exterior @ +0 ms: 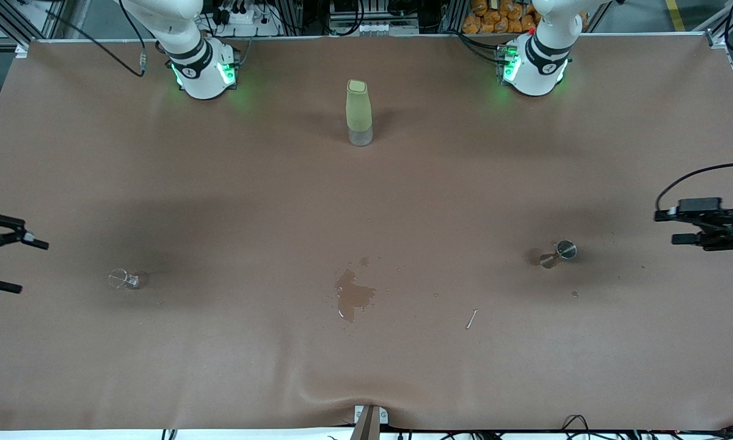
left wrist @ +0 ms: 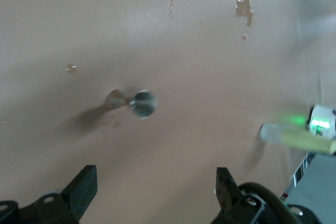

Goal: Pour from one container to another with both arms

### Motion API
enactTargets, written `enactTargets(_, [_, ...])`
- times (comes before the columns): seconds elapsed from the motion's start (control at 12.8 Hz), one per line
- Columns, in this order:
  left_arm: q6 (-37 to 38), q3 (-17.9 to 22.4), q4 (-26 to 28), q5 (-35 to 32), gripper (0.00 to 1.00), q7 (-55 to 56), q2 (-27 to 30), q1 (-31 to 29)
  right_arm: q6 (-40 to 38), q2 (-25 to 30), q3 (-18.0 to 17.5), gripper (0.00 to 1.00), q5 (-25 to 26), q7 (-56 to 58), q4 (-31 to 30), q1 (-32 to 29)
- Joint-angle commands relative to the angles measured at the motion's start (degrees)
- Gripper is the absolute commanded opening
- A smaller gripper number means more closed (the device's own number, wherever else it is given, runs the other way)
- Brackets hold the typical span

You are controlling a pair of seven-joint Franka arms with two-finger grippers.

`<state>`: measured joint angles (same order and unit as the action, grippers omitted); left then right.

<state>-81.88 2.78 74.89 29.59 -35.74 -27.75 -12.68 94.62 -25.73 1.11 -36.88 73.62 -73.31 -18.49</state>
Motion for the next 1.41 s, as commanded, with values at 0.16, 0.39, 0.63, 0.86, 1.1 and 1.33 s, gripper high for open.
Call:
enactTargets(0.16, [-0.4,1.3,-2.0,-7.8,1.0,26.0,4.3,10.6,-0.3,8.8,-0.1,1.0,9.9,-18.3,-3.5,5.8])
enactTargets(0.39, [-2.4,0.8,0.7,-18.9,1.0,32.6,12.1,14.5,-0.4,17.1,0.4,1.0,18.3,-33.1,-9.5,11.7])
enactTargets(0.63, [-2.8,1.0,3.5,-20.1,1.0,32.1,18.6,14.0,-0.6,25.2,0.6,1.0,23.0,-45.6,-16.8,14.9])
enactTargets(0.86, [-3.1,0.9,10.0,-21.4,1.0,33.5,25.9,12.0,-5.5,27.9,3.0,1.0,29.5,-59.7,-17.3,18.5])
enactTargets(1.1, [-3.6,-0.7,13.8,-27.5,1.0,33.7,31.8,10.0,-6.8,29.3,2.3,1.0,37.2,-67.2,-17.2,19.4])
enactTargets(1.33, [-9.8,-4.2,21.1,-31.3,1.0,33.5,37.6,9.1,-8.5,29.7,2.1,1.0,39.5,-73.9,-17.0,19.5])
